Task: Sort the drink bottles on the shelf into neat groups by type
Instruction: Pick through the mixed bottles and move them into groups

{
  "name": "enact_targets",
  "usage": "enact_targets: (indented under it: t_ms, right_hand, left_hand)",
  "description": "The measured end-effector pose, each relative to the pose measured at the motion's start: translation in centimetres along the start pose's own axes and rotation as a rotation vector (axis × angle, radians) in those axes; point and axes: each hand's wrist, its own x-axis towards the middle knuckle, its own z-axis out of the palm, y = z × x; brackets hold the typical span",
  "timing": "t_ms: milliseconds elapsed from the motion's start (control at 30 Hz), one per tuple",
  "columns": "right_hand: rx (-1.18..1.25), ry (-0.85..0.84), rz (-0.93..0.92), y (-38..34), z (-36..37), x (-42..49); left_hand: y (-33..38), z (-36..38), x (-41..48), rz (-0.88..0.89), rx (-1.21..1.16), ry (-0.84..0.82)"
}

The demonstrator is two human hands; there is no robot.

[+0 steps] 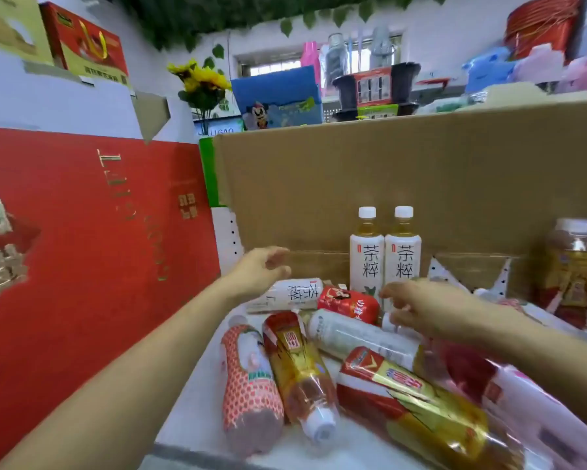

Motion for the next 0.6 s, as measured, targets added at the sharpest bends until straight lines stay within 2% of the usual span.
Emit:
enact_targets:
  t_ms: [133,200,300,367,467,600]
  right_hand:
    - [-0.204,-0.182,0.082,0.2,1.8,2.5]
    - [-0.264,-0.203,0.100,0.5,2.5,3.4]
    - [-0.292,-0.200,0.090,0.9,3.1,4.2]
    - [-0.300,-0.225,0.088,1.3,3.5,4.6]
    - [-0.296,-0.197,0.103,2.0,4.0,4.7]
    - [-0.303,-0.159,0.117,1.8,3.3,4.3]
  left_hand:
    - [-2.5,1.5,5.3,-0.043,0.395,-0.248]
    - [-3.4,2.5,7.6,-0.045,0.504,-0.350]
    - [-4.3,4.0,9.2,0.020,0.604,-0.398]
    - [-4.9,4.8,9.2,0.087,0.676,-0.354]
    - [-5.5,5.2,9.1,0.145,0.668,-0.312]
    - [-5.9,3.6,8.8,0.089,0.437,-0.304]
